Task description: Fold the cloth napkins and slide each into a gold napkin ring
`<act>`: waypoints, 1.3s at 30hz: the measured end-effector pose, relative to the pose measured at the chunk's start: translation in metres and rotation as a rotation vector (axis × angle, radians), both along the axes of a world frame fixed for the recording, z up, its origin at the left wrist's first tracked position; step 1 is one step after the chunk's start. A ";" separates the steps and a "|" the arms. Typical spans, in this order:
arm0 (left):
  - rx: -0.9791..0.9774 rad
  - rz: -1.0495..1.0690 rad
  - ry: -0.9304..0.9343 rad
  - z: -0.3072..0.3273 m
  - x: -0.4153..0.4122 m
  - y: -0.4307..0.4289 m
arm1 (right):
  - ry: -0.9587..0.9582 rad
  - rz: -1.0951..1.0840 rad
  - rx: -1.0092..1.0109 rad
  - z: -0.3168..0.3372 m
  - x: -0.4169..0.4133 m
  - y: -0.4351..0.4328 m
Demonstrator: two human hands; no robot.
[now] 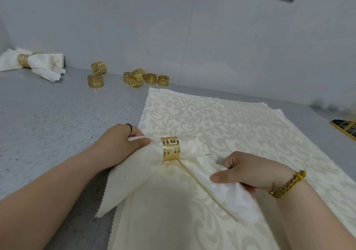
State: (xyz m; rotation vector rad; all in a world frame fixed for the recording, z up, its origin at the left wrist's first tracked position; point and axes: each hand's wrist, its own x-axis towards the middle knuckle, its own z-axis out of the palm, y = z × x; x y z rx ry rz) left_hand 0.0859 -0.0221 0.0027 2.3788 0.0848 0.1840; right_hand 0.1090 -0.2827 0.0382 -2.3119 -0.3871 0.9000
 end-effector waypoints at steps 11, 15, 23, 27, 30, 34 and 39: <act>-0.189 -0.040 -0.099 0.005 -0.004 -0.001 | -0.249 -0.253 0.309 -0.007 0.021 0.022; -0.289 0.002 -0.112 0.005 -0.003 0.002 | -0.239 -0.325 0.398 -0.013 0.029 0.038; -0.414 0.056 -0.205 0.003 0.003 0.000 | -0.198 -0.431 0.628 -0.029 0.024 0.040; -0.455 -0.013 -0.079 -0.002 0.004 0.002 | -0.195 -0.442 0.561 -0.030 0.025 0.040; -0.159 -0.069 -0.008 -0.001 -0.001 -0.002 | -0.159 -0.391 0.602 -0.029 0.023 0.038; 0.119 -0.124 0.124 -0.006 -0.004 -0.011 | -0.179 -0.328 0.598 -0.033 0.023 0.037; -0.091 -0.027 0.162 -0.001 -0.006 -0.008 | -0.166 -0.319 0.646 -0.034 0.025 0.033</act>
